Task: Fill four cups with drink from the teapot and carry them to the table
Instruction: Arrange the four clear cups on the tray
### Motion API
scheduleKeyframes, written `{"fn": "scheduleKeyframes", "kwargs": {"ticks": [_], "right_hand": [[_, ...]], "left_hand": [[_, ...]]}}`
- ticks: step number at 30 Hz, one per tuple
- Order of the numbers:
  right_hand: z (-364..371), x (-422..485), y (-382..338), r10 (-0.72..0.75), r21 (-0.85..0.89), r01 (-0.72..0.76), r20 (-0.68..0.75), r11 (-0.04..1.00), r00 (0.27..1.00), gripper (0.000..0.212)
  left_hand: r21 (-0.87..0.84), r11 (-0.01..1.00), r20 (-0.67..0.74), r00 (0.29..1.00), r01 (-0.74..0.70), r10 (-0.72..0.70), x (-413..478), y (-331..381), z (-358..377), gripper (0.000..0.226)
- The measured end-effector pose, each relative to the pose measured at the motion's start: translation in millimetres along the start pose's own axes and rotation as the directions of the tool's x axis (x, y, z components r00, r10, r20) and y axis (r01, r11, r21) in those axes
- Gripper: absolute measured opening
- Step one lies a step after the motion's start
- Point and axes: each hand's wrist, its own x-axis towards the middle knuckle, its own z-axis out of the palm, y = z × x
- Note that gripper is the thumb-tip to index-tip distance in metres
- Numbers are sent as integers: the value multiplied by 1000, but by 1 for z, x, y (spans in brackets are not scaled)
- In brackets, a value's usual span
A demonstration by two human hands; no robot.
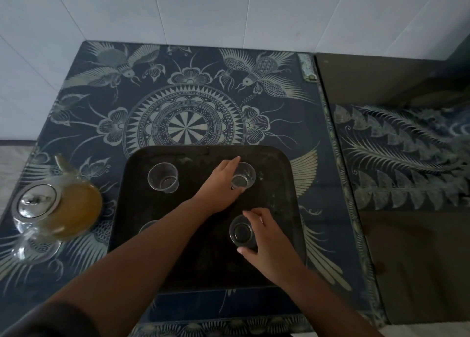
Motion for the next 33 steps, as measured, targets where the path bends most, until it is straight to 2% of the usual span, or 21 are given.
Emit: {"fn": "scheduleKeyframes", "kwargs": {"ticks": [19,33], "right_hand": [[2,-3,1,-2,4,2,0,1000,1000,84],[3,-5,1,-9,4,9,8,1000,1000,84]], "left_hand": [[36,999,-22,1000,11,-10,-4,-11,3,86],[-35,999,-10,999,39,-40,-6,-10,6,91]]}}
